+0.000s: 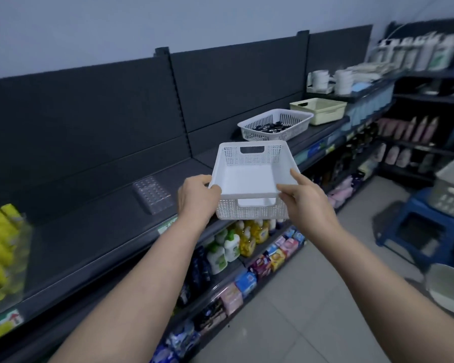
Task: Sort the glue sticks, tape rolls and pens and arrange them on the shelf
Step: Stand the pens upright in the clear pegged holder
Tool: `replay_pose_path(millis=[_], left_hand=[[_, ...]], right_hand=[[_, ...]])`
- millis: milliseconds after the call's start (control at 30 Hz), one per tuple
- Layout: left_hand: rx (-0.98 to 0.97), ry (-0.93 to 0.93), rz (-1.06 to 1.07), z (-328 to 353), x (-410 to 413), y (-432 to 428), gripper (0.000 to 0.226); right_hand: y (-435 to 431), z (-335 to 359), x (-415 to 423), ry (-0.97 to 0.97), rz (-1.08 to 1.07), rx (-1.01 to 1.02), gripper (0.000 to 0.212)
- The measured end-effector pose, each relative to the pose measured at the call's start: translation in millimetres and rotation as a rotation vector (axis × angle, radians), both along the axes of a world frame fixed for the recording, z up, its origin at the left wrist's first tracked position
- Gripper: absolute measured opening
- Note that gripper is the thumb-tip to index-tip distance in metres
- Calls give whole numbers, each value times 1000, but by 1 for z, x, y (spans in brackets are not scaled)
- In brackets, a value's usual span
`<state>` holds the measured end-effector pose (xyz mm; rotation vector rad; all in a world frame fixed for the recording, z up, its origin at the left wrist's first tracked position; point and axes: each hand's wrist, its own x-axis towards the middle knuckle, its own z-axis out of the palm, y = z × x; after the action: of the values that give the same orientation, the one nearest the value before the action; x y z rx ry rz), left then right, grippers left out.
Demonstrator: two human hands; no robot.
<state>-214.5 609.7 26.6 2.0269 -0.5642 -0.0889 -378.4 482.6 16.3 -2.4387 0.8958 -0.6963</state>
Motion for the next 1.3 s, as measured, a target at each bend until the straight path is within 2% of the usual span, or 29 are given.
replay_pose_path(millis=[67, 233, 667, 767, 833, 1000, 1100, 1300], left_hand=[[3, -26, -33, 0, -3, -31, 29], [28, -62, -127, 4, -3, -100, 18], [22, -117, -311, 9, 54, -357, 9], [30, -131, -332, 9, 61, -414, 29], [22, -138, -311, 10, 65, -454, 31], [-11, -146, -200, 17, 71, -550, 19], [-37, -116, -132, 35, 80, -599, 32], [-83, -74, -3, 47, 112, -679, 30]], right_hand=[[-25, -3, -7, 0, -40, 1, 31], [-85, -9, -12, -23, -115, -17, 32], [-299, -3, 22, -28, -315, -20, 34], [-356, -6, 27, -45, -322, -14, 34], [-399, -8, 34, -56, -311, -14, 33], [-514, -1, 54, -71, -224, -44, 33], [-578, 17, 69, -54, -136, -58, 34], [-680, 39, 112, -52, 4, -66, 34]])
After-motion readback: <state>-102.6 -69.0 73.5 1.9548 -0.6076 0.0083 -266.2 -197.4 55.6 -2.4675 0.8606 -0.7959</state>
